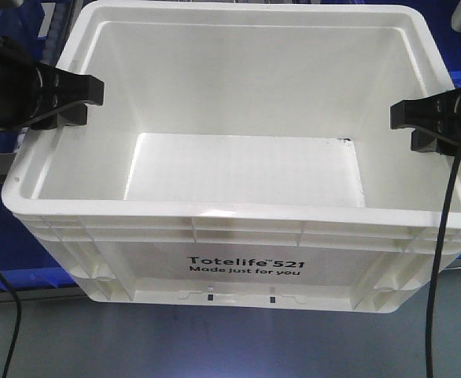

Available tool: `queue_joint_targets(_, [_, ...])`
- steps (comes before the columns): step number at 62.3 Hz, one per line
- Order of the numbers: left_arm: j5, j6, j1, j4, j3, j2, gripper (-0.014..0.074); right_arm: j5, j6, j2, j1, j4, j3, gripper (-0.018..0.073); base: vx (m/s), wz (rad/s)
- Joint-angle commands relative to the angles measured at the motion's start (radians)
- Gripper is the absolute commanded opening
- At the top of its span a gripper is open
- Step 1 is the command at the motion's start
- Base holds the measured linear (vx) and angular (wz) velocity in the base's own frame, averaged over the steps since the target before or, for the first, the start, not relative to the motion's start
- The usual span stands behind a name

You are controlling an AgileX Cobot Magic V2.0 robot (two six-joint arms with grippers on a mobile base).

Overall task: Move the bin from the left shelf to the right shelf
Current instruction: 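Hold the tote with both grippers while the base drives away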

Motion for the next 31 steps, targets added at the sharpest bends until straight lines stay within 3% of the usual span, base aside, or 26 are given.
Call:
queue_joint_targets(1, [-0.095,0.014,0.004,0.032,-0.036,-0.042,-0.0006,-0.106,-0.015,-0.036,-0.009,-0.053,-0.038,-0.0001,0.0,-0.09])
queue_joint_targets(31, [-0.095,0.014,0.004,0.032,-0.036,-0.042,-0.0006,-0.105,-0.015,-0.036,-0.009,-0.051,-0.038,-0.0001,-0.02,-0.17])
